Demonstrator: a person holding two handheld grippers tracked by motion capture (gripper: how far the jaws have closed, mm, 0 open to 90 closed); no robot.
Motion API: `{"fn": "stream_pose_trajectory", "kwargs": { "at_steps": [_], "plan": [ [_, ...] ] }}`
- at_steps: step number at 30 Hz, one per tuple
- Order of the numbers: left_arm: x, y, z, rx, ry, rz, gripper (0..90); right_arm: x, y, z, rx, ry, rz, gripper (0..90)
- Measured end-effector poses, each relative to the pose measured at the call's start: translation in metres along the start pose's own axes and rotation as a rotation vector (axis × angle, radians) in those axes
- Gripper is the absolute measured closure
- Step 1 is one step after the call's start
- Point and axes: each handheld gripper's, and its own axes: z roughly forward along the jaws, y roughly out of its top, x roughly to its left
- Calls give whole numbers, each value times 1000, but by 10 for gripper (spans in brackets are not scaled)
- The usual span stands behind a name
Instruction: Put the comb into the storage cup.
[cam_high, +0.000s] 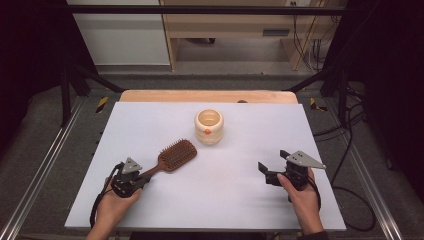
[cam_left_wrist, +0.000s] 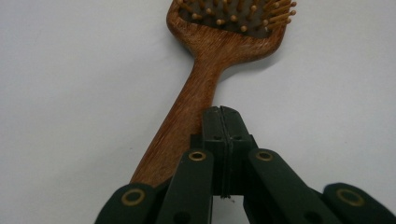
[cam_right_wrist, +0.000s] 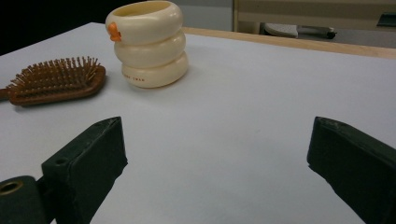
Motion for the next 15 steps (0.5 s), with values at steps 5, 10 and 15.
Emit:
{"fn": "stream_pose_trajectory", "kwargs": {
  "at_steps": [5,10,15],
  "plan": [
    [-5,12,-7,-10,-10,34,898,0,0,-1,-2,2,-1,47],
    [-6,31,-17,-7,9,92,885,0,0,0,-1,4,-4,47],
    [-4,47,-22,24,36,145,803,0,0,0,2,2,-1,46]
  ]
}}
